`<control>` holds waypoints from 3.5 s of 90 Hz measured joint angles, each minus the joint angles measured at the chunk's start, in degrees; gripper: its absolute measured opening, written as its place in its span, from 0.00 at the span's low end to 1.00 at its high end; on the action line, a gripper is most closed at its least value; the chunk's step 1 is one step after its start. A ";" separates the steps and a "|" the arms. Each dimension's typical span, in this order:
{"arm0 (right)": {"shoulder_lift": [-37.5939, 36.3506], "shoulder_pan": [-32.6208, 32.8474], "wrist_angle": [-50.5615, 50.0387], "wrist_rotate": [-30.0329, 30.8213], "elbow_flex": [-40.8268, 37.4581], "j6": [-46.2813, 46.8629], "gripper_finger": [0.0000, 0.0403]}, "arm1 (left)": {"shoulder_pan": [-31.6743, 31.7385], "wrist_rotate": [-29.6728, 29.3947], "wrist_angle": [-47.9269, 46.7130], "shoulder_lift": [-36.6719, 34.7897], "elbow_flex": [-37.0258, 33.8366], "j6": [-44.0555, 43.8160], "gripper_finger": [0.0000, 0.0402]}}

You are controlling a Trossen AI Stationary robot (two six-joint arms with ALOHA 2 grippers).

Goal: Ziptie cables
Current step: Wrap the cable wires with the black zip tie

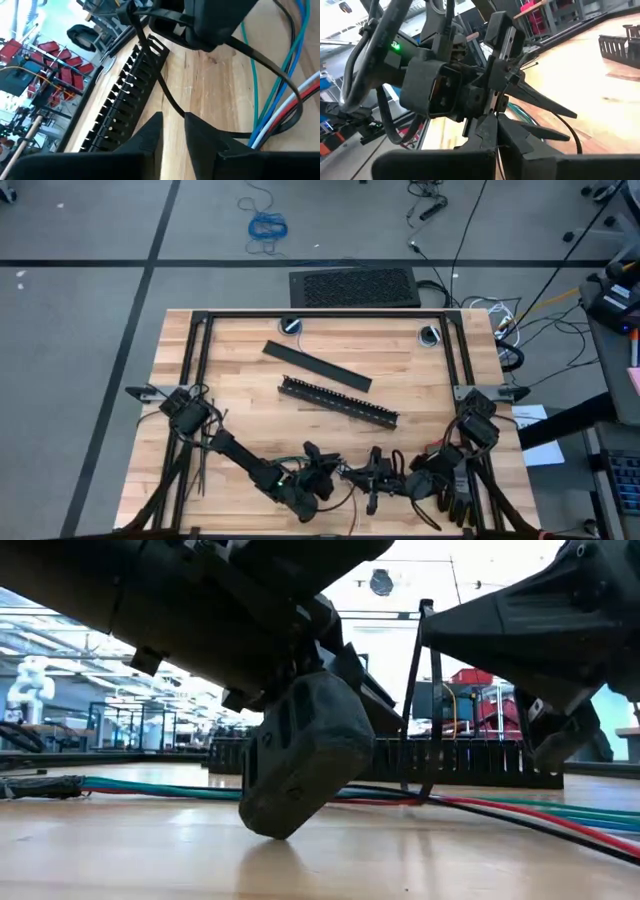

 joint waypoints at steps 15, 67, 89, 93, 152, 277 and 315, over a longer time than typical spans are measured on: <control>0.00 -0.02 -0.03 0.44 0.00 -0.24 0.00 | 0.01 0.00 0.00 0.00 0.00 -0.24 0.01; -0.07 -2.38 0.98 -7.93 -3.13 5.09 0.00 | -0.79 0.42 0.16 -0.07 0.07 7.69 0.00; -3.74 -2.39 1.07 -8.79 -4.09 4.79 0.00 | -0.80 -0.54 -1.30 -0.13 0.11 10.22 0.00; -4.53 -2.21 1.09 -8.82 -4.09 4.22 0.00 | -0.83 -1.14 -1.44 -0.13 0.07 10.73 0.00; -6.12 -1.53 -11.40 -12.19 -4.07 6.32 0.00 | -0.70 7.67 -0.89 -1.27 -0.35 -18.87 0.17; -6.12 -1.15 -15.90 -13.43 -3.53 3.88 0.00 | 8.94 14.41 7.00 -10.05 -16.40 -59.16 0.29; -6.12 0.00 -17.87 -13.46 -2.99 0.48 0.00 | 15.04 29.00 10.58 -10.05 -16.46 -66.04 0.31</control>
